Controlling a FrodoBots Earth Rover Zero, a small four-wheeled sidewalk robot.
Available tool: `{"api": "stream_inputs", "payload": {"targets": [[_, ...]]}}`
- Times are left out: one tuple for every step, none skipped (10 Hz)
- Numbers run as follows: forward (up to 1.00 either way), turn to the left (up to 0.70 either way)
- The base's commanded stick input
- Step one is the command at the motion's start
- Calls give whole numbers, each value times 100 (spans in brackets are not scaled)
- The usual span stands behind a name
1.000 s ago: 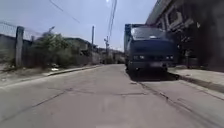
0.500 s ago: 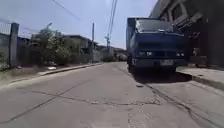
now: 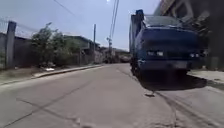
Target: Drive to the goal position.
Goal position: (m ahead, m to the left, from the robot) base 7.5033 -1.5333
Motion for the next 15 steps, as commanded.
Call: {"api": "stream_inputs", "payload": {"targets": [[100,0],[100,0],[100,0],[100,0],[100,0],[100,0],[100,0],[100,0],[100,0],[100,0],[100,0],[100,0],[100,0],[100,-23],[100,-40]]}}
